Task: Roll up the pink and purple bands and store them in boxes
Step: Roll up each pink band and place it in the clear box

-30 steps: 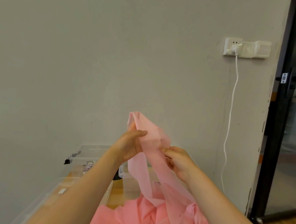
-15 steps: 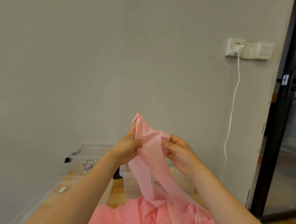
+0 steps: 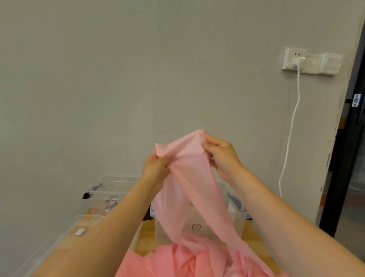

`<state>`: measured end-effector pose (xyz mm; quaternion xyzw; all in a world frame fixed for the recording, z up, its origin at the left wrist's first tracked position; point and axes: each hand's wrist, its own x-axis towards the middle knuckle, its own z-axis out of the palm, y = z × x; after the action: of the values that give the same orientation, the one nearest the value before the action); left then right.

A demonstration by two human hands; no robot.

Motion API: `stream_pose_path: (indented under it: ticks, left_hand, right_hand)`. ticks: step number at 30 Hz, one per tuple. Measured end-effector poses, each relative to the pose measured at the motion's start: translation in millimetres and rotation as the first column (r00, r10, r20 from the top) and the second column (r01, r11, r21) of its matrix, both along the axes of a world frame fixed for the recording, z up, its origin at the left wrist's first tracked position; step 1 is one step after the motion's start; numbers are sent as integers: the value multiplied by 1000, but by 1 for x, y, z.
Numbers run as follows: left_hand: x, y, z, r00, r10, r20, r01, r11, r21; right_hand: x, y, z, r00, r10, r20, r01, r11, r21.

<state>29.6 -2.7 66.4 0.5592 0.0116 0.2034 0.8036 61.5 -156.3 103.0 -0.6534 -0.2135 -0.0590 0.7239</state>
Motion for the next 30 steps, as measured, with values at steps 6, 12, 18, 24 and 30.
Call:
stream_pose_path:
  ticks: [6,12,18,24,30]
  left_hand:
    - [18,4,104,972,-104,211,120,991,-61]
    - [20,-27,71,974,-220,-54,226,951,210]
    - [27,-8,96,990,-104,99,93,990,102]
    - [5,-20,108,950,-278,140,262,958,119]
    - [-8,-9,35,889,-457,28,448,881,156]
  right_hand:
    - [14,2,83,972,4,235,25,992,-123]
    - [30,8,97,907,-95,409,206,949,-238]
    - [55,-20,133,868,-206,451,318,930,-187]
    - [45,-33,106,993,0,115,-15,992,127]
    - [-1,-45,-38,844,476,-249,-337,830,443]
